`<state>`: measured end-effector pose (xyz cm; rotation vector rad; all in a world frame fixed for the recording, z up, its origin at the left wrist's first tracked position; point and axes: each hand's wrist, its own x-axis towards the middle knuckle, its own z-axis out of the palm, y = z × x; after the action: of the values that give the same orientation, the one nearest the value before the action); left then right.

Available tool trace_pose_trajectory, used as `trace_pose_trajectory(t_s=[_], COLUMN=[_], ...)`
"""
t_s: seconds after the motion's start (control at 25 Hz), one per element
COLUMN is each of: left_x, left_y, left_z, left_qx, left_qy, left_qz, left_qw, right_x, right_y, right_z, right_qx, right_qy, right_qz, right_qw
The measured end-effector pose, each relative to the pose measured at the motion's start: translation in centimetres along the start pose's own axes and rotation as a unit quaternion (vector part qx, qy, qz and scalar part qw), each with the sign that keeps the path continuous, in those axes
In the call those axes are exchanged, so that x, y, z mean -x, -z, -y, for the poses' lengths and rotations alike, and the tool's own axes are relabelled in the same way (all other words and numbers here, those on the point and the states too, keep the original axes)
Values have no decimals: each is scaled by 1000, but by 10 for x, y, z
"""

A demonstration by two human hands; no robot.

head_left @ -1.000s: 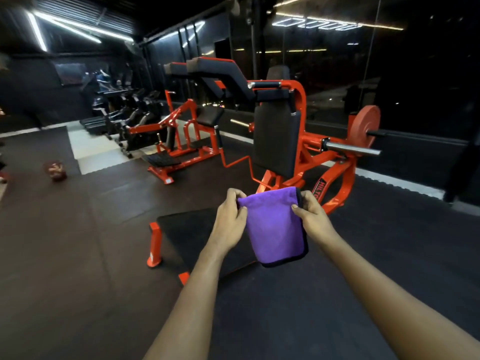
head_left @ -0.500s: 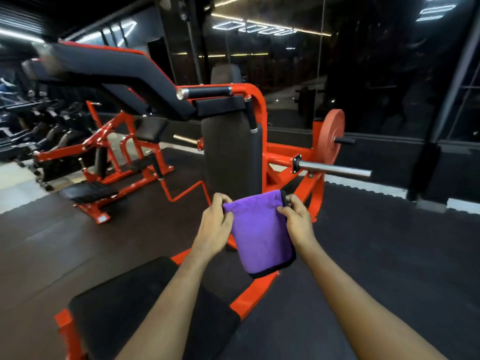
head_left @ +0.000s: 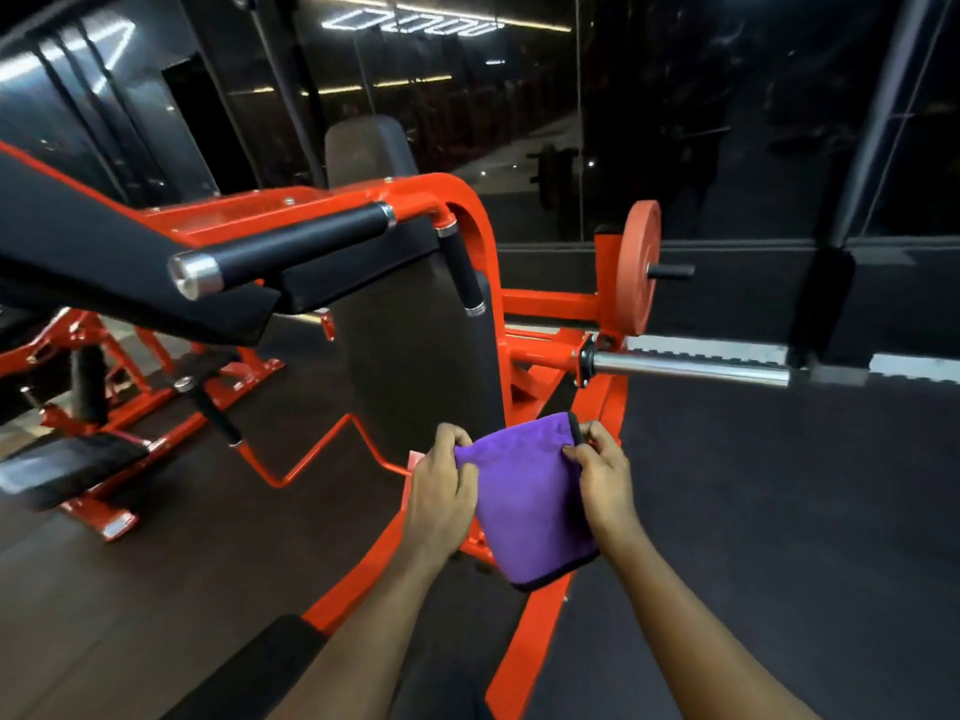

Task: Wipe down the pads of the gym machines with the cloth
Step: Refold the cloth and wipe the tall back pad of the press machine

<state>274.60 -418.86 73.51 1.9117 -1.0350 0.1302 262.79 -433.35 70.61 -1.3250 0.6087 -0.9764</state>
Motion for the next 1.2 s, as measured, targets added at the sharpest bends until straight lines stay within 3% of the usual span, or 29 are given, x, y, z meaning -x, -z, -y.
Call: trace_pose_trajectory(t_s=[0.16,0.28,0.36,0.48,0.68,0.8,1.0,1.2], left_x=[-49,-73,-72,-84,-97,-125,-156,-158], left_y=[-40,-95,-151,-216,-261,-245,-161,-35], left_z=[71,152,237,343,460,486,476,473], left_qx=[21,37,54,103,171,188,195,182], left_qy=[-25,-57,-93,-191,-362,-433,-484,-490], left_qz=[23,20,0,-29,-5,26,83,106], left_qw=[999,998,994,976,916,881,849,846], right_x=[-36,-65,-85,-117,-125,-107,-66,-29], right_y=[-27,-41,-52,-63,-91,-125,-190,-279], right_z=[-66,-150,-244,-353,-481,-498,-449,-405], right_qx=[-10,-11,1,15,61,115,212,230], right_qy=[-23,-18,25,74,157,198,248,326], right_qz=[-59,-111,-137,-160,-207,-249,-303,-321], right_qw=[998,994,990,984,964,941,895,859])
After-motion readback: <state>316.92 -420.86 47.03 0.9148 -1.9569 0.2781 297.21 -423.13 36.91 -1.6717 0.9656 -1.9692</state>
